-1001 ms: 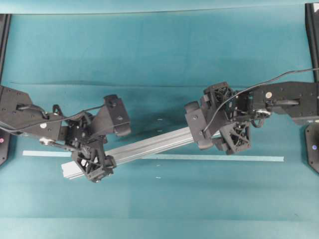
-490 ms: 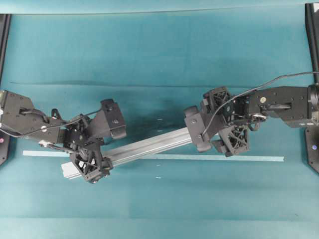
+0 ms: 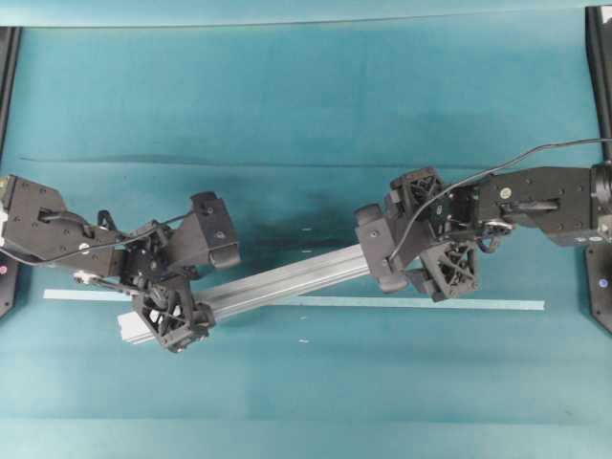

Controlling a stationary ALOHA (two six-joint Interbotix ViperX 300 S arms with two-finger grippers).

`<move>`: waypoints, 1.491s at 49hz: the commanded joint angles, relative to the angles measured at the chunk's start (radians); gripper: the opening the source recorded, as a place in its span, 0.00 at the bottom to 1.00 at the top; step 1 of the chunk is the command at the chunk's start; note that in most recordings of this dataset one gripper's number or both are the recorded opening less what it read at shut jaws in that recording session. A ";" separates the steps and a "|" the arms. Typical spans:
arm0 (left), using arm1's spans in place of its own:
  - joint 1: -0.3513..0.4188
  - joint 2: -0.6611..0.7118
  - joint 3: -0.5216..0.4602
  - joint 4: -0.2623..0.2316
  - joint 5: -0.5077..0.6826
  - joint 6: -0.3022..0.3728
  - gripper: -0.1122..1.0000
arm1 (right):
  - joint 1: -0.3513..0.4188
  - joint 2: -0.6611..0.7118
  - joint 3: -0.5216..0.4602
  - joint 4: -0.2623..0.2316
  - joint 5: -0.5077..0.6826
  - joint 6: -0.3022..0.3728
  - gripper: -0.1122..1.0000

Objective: Lift the metal rail with both hands.
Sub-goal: 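Close both grippers on the rail ends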

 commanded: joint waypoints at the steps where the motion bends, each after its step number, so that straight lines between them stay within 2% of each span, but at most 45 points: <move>1: 0.000 -0.005 -0.008 0.005 -0.008 0.000 0.97 | 0.003 0.005 -0.002 0.002 -0.008 0.002 0.95; 7: 0.000 -0.005 -0.009 0.005 -0.018 -0.002 0.95 | 0.003 0.005 0.000 0.002 -0.005 0.000 0.91; 12: 0.002 -0.003 -0.012 0.005 -0.023 -0.003 0.87 | 0.003 0.005 0.000 0.002 0.000 -0.002 0.80; 15: 0.002 -0.003 -0.011 0.005 -0.023 -0.003 0.77 | 0.003 0.005 0.000 0.002 0.005 0.000 0.69; 19: 0.002 -0.003 -0.011 0.005 -0.025 -0.003 0.58 | 0.003 0.008 0.000 0.003 0.017 0.002 0.51; 22: 0.002 -0.003 -0.011 0.005 -0.023 -0.003 0.46 | 0.000 0.011 -0.003 0.005 0.037 0.003 0.49; 49: 0.002 -0.009 -0.017 0.005 -0.018 -0.002 0.46 | -0.003 0.011 -0.020 0.008 0.074 0.000 0.49; 55: 0.006 -0.048 -0.023 0.005 0.008 0.000 0.46 | -0.003 -0.006 -0.060 0.008 0.138 0.003 0.49; 62: 0.023 -0.129 -0.049 0.005 0.094 0.009 0.44 | -0.006 -0.040 -0.124 0.018 0.245 0.009 0.49; 73: 0.054 -0.249 -0.097 0.005 0.244 0.017 0.44 | -0.008 -0.112 -0.230 0.020 0.416 0.066 0.49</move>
